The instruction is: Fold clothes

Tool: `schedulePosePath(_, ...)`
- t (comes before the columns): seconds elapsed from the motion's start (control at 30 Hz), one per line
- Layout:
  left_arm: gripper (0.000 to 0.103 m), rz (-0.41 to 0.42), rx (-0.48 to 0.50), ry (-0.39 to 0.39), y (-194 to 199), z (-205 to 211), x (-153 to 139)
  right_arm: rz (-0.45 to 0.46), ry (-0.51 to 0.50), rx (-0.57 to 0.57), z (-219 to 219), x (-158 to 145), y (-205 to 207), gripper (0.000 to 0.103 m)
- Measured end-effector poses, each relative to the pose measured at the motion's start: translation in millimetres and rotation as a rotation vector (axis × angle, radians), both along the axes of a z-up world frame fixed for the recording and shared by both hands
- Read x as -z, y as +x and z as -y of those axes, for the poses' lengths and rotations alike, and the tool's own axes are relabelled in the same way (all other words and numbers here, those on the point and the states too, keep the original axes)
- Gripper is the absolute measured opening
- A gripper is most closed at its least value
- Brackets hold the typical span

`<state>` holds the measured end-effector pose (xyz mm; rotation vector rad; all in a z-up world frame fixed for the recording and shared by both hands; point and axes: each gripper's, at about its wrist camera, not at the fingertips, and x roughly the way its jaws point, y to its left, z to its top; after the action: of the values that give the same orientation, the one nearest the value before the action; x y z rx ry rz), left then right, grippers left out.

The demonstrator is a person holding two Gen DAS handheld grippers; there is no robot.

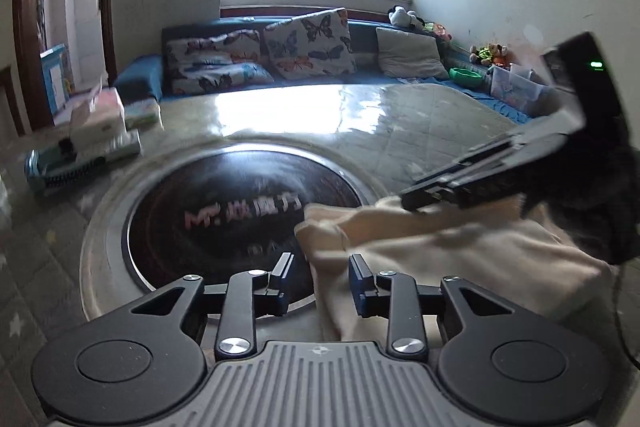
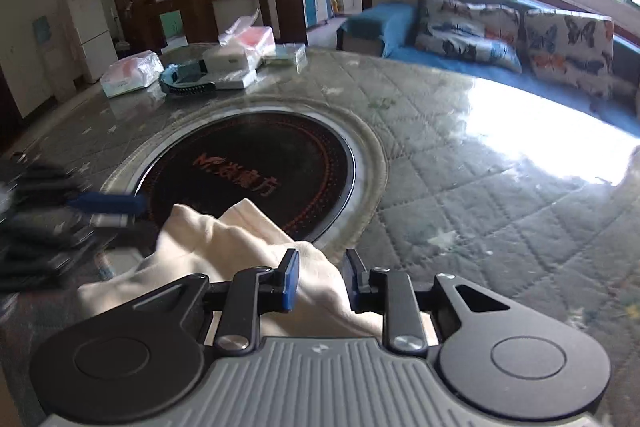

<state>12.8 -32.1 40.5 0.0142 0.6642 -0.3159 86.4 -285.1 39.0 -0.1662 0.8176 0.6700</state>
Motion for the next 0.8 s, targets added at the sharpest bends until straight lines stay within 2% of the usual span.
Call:
schedulePosePath(0.07, 0.044, -0.024, 0.000, -0.012, -5.5, -1.8, 3.2, -0.004, -0.005, -0.008, -5.5, 6.0, 4.7, 0.023)
schedulePosePath(0.13, 0.045, -0.035, -0.005, -0.024, -10.3, -2.4, 6.1, -0.010, -0.005, -0.022, -9.5, 9.8, 7.0, 0.022)
schedulePosePath(0.23, 0.045, -0.054, -0.017, -0.061, -11.0, -6.8, 9.7, -0.001, -0.003, -0.037, -14.8, 10.4, 6.5, 0.005)
schedulePosePath(0.4, 0.045, -0.081, -0.025, -0.090, -8.3, -11.1, 15.5, 0.142, -0.075, -0.017, -23.0, -0.7, -5.1, 0.004)
schedulePosePath(0.5, 0.045, -0.088, -0.020, -0.092, -6.6, -10.8, 18.3, 0.114, -0.084, 0.015, -23.2, 5.8, 2.7, 0.004)
schedulePosePath(0.57, 0.044, -0.096, -0.015, -0.100, -5.5, -10.8, 19.4, 0.122, -0.119, -0.002, -27.1, 13.9, 3.1, 0.004)
schedulePosePath(0.67, 0.039, -0.111, -0.005, -0.117, -3.8, -11.0, 20.1, 0.128, -0.103, 0.017, -25.6, 9.1, 4.0, 0.006)
schedulePosePath(0.73, 0.025, -0.121, 0.002, -0.130, -2.7, -11.1, 20.6, 0.158, -0.097, 0.007, -26.6, 1.1, -0.1, 0.007)
schedulePosePath(0.8, 0.020, -0.131, 0.012, -0.152, -1.6, -10.4, 21.1, 0.147, -0.067, -0.043, -30.5, -5.4, -4.6, 0.008)
